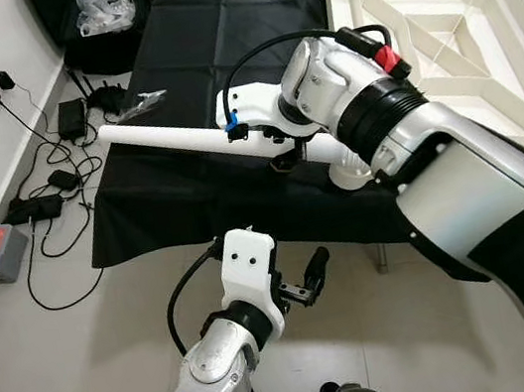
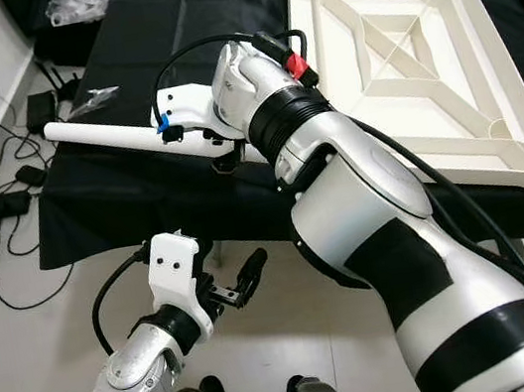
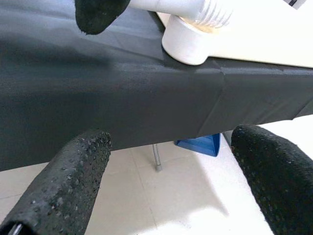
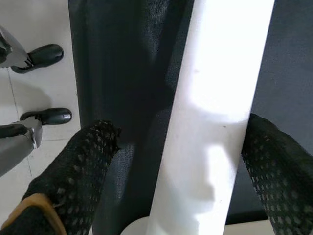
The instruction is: Building children table
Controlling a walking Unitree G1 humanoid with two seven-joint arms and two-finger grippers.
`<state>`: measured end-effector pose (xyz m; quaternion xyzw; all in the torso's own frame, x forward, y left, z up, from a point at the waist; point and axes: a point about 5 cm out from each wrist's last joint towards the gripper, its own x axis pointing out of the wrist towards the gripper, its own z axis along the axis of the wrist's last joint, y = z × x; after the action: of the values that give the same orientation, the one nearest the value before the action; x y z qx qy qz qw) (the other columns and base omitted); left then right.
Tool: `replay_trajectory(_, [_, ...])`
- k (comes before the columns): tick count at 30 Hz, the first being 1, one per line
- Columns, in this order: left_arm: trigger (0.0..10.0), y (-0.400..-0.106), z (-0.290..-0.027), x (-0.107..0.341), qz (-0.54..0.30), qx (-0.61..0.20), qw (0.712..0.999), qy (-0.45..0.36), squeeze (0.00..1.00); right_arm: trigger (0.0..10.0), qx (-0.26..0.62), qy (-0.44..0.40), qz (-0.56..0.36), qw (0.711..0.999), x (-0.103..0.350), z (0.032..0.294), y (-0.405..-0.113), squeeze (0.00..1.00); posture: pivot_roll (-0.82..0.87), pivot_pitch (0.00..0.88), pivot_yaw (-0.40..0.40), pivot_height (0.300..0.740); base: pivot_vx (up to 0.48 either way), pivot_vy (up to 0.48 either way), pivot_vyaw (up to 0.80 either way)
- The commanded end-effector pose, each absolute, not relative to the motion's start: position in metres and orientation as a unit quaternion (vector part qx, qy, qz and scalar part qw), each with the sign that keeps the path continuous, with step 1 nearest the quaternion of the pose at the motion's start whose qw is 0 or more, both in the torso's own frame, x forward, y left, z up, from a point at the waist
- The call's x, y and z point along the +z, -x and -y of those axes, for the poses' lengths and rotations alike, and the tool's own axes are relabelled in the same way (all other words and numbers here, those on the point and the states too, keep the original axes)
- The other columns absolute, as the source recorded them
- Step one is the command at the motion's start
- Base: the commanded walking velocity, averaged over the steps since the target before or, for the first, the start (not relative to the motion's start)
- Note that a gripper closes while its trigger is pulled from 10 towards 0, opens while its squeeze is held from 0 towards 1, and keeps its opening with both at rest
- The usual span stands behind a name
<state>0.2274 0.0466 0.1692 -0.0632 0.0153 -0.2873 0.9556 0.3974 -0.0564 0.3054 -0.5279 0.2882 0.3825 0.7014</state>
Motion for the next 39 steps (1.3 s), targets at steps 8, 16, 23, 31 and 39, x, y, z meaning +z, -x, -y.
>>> replay_trajectory(8, [10.0,-0.223,-0.043,0.172,-0.008,-0.281,0.957,0.078,0.00,0.0,0.369,0.555,-0.289,0.687,0.297,0.052,-0.399,0.00,0.02,0.262,-0.131,0.740,0.000,0.000,0.00])
replay_trajectory(16, [10.0,-0.223,-0.043,0.173,-0.002,-0.279,0.957,0.078,0.00,0.0,0.364,0.555,-0.287,0.691,0.295,0.053,-0.400,0.00,0.02,0.263,-0.140,0.740,0.000,0.000,0.00])
replay_trajectory(23, [10.0,-0.224,-0.044,0.173,-0.001,-0.276,0.958,0.077,0.00,0.0,0.367,0.541,-0.282,0.702,0.295,0.053,-0.400,0.00,0.02,0.264,-0.138,0.740,0.000,0.000,0.00])
replay_trajectory(31, [10.0,-0.226,-0.048,0.175,0.002,-0.268,0.960,0.076,0.00,0.0,0.381,0.424,-0.221,0.791,0.335,0.053,-0.399,0.00,0.05,0.256,-0.127,0.740,0.000,0.000,0.00])
replay_trajectory(39, [10.0,-0.240,-0.060,0.186,0.029,-0.246,0.967,0.062,0.00,0.0,0.386,0.069,0.030,0.920,0.452,0.094,-0.383,0.00,0.07,0.234,-0.083,0.740,0.000,0.000,0.00])
